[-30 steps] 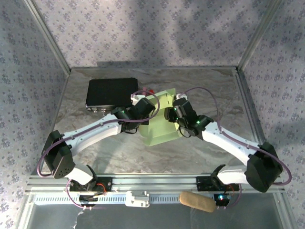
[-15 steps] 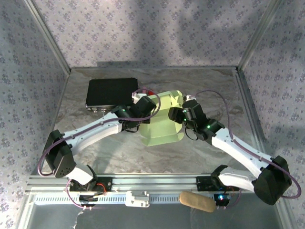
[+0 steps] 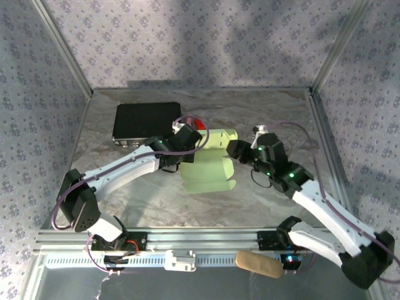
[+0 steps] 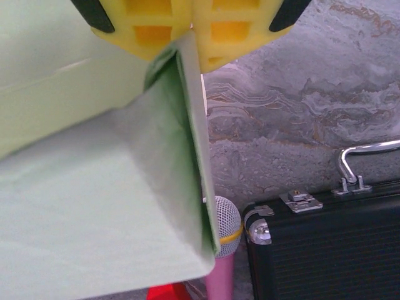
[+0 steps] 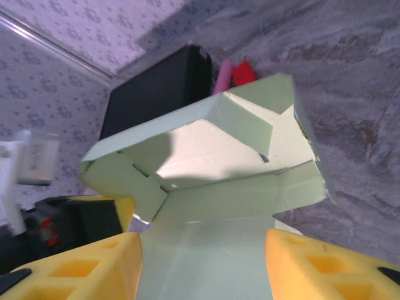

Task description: Fold the paper box

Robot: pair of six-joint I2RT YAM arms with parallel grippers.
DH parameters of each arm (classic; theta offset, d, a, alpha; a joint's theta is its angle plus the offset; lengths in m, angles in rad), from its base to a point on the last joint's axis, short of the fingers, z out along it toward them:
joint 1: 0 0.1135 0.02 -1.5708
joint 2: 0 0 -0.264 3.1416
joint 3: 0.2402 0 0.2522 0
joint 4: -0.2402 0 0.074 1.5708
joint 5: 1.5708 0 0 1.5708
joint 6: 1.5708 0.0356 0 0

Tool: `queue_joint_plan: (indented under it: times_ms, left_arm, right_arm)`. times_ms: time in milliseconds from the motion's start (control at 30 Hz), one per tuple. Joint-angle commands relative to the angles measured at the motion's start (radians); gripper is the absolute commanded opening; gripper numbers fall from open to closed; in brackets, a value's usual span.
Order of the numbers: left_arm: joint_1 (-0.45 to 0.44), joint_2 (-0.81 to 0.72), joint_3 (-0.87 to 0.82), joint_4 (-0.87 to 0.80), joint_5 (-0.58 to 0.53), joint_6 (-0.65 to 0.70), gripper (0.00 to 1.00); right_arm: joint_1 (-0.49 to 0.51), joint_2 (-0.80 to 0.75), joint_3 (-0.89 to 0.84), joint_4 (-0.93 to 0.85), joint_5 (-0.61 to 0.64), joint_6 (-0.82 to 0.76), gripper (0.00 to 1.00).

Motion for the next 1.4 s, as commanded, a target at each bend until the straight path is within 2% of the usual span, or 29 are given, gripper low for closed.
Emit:
queue_joint_plan:
  times_ms: [0,67,200,300,467,633,767,1033,1367]
  left_arm:
    - [0.069,-0.03,0.012,0.049,0.176,0.1,0.0]
    - [0.105,-0.033,0.022,0.045,0.243,0.151,0.0]
    - [0.189,-0.047,0.033,0.054,0.419,0.237,0.0]
    - [0.243,-0.052,0.055,0.045,0.565,0.307,0.0]
    - [0.301,-0.07,0.055,0.03,0.749,0.432,0.0]
    - [0.33,-0.047,0.06,0.004,0.806,0.479,0.0]
    - [0.34,-0.032,0.056,0.015,0.823,0.478,0.0]
    - [0.339,-0.015,0.075,0.003,0.811,0.472,0.0]
    - [0.338,-0.019,0.075,0.002,0.8,0.46,0.0]
  right_arm:
    - [-0.176,-0.106,-0.017,-0.037,-0.163,-0.123,0.54]
    - [-0.335,-0.105,-0.035,-0.004,-0.341,-0.182,0.52]
    - [-0.531,-0.033,-0.084,0.14,-0.658,-0.192,0.44]
    - [-0.58,0.03,-0.126,0.277,-0.802,-0.198,0.43]
    - [-0.572,0.082,-0.154,0.423,-0.915,-0.223,0.44]
    - [-0.507,0.104,-0.148,0.457,-0.935,-0.266,0.47]
    - [-0.433,0.145,-0.105,0.365,-0.9,-0.359,0.45]
    - [-0.399,0.142,-0.104,0.385,-0.906,-0.354,0.45]
    - [-0.284,0.148,-0.043,0.267,-0.737,-0.435,0.43]
